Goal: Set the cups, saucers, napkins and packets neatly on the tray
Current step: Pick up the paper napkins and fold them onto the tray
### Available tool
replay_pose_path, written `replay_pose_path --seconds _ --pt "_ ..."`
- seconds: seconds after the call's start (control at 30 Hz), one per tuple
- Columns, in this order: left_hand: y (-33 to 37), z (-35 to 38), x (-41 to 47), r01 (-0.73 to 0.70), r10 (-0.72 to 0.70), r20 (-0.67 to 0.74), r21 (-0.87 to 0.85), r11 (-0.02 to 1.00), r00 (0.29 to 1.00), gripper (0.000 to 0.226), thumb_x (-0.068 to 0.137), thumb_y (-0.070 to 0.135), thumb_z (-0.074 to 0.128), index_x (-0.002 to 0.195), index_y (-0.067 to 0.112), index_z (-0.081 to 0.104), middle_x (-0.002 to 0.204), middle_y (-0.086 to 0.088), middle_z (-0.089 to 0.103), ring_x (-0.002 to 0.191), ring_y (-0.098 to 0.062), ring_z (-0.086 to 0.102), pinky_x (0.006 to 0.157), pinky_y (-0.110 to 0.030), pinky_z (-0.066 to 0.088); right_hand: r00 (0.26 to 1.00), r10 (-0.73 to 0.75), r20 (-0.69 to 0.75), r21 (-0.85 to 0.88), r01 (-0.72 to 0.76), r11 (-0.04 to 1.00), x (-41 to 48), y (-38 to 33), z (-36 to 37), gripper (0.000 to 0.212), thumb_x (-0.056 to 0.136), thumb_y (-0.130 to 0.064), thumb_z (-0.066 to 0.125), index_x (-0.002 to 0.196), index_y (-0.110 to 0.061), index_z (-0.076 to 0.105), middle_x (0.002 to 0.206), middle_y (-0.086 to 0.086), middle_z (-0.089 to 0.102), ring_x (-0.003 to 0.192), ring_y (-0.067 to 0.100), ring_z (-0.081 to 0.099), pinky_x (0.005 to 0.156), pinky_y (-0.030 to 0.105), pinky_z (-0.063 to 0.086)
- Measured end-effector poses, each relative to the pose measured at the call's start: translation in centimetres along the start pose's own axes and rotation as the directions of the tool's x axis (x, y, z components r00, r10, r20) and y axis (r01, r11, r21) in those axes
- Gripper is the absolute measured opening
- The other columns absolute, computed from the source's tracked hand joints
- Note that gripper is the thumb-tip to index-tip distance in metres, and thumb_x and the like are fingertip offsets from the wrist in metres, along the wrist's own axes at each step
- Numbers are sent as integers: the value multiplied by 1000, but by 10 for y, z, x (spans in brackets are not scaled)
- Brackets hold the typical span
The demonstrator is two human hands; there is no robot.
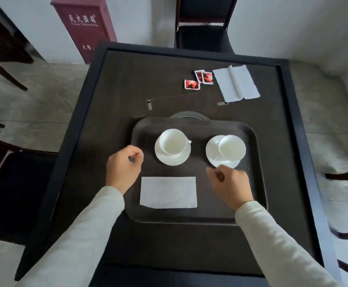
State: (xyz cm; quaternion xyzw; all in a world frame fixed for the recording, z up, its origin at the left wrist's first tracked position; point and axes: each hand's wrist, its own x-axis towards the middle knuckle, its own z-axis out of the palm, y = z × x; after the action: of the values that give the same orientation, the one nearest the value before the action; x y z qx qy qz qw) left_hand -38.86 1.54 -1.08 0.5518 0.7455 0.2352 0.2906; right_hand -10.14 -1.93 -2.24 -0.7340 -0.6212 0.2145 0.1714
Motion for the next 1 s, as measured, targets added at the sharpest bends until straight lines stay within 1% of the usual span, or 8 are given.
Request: replay_pose_path --seconds 0.07,0.13,0.27,0.33,0.43,0.63,0.8,1.0 --pt "30 -17 21 -62 63 8 -48 997 998 10 94 18 66 92 23 74 86 7 74 75 -16 72 76 -36 60 997 21 -71 -9 -22 1000 14 -3 -27 44 90 -40 69 56 -16 57 47 -2 59 46 26 57 50 26 41" --pt "65 -28 43 -146 147 10 -43 988 989 9 94 17 67 92 22 74 84 7 74 74 -16 72 77 -36 60 991 56 -122 27 -53 998 33 0 -57 40 90 -40 67 57 -19 55 47 -4 58 44 16 55 52 23 41" --pt "138 -29 84 -344 342 55 21 939 938 8 95 17 66 96 19 74 85 3 74 76 -17 71 77 -36 60 976 10 -220 27 -5 1000 80 12 -109 7 89 -19 70 94 -16 74 83 2 73 73 26 66 70 25 47" --pt "174 -17 108 -433 421 128 84 898 898 12 96 18 66 105 20 74 94 1 74 83 -14 69 77 -32 58 971 -10 -241 1 11 1000 107 21 -124 19 90 -20 70 108 -14 75 106 3 71 87 24 69 80 22 44" --pt "217 15 145 -514 466 247 194 835 850 21 98 21 65 117 23 71 103 1 74 89 -13 67 80 -30 57 974 10 -227 -20 -15 1000 150 37 -133 29 93 -26 67 116 -11 73 124 5 67 110 26 64 95 30 45" --pt "272 90 210 -644 506 406 379 665 761 27 98 17 61 123 24 70 116 -2 72 100 -25 68 87 -45 59 977 101 -187 28 -98 995 220 67 -117 33 93 -32 67 116 -9 74 125 8 68 112 30 63 95 33 45" --pt "302 151 260 -721 544 474 481 499 693 34 99 10 56 130 23 63 126 0 66 108 -26 64 84 -41 52 966 123 -225 76 -109 991 267 91 -91 23 91 -27 69 104 -9 76 119 9 68 104 36 63 89 39 50" --pt "308 208 310 -760 573 510 526 382 641 60 93 -3 56 148 20 48 145 -3 55 129 -26 52 101 -39 44 929 139 -343 118 -104 988 307 113 -40 40 83 -25 81 117 -6 71 132 17 61 117 40 59 101 52 45"
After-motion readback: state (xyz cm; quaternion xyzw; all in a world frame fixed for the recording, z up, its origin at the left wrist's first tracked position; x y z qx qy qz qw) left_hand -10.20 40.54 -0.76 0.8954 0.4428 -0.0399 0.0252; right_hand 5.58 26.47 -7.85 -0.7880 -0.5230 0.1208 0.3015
